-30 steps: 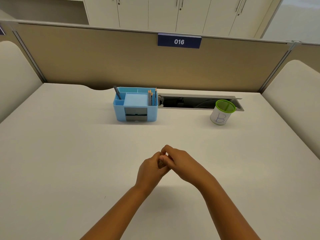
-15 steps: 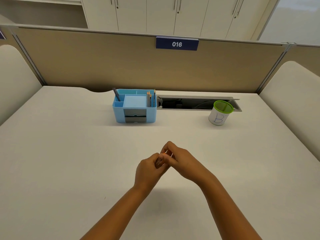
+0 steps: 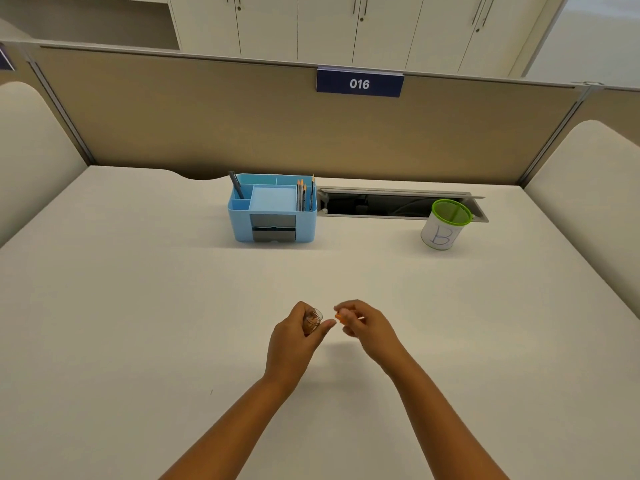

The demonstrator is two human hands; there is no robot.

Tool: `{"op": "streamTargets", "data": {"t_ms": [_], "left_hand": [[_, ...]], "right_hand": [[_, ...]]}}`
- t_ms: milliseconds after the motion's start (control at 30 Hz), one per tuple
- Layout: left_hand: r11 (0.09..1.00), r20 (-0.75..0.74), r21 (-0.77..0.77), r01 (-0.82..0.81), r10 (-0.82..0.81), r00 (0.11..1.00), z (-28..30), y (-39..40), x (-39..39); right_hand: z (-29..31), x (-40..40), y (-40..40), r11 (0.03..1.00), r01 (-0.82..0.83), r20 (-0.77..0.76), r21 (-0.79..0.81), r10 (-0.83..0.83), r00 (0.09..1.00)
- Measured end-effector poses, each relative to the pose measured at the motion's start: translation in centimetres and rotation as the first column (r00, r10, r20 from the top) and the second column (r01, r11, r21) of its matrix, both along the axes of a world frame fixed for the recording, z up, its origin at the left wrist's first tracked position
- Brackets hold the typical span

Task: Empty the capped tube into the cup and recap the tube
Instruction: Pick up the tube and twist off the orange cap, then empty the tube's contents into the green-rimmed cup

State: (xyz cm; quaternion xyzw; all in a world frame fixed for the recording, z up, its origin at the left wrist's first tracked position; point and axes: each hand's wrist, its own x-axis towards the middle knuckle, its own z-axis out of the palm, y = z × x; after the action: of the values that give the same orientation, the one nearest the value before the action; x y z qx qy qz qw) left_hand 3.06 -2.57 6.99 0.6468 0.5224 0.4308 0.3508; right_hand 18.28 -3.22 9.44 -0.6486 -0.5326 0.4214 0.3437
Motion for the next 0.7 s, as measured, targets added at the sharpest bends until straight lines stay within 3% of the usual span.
{"op": "streamTargets", "data": {"t_ms": [167,333,700], "left_hand": [[1.0,-0.014,-0.005,-0.016,0.016,1.0,-0.4,0.4,0.0],[0.999,-0.042,-0.017,0.043,-0.043,0.998,-0.6,0.4,0.2],[0.996,-0.014,-0.001,0.087,-0.087,0.996,-0.5,0.7,0.5]], "right_hand": [[-2.4,-0.5,-0.6,0.999,0.049,0.195,0.009,-0.05,0.98],[-4.5,-0.8,-0.7,0.991,0.132,0.242,0.005,-0.13,0.962],[-6.7,-0.4,-1.2,0.994,0.091,0.314,0.056,-0.104,0.944]]}}
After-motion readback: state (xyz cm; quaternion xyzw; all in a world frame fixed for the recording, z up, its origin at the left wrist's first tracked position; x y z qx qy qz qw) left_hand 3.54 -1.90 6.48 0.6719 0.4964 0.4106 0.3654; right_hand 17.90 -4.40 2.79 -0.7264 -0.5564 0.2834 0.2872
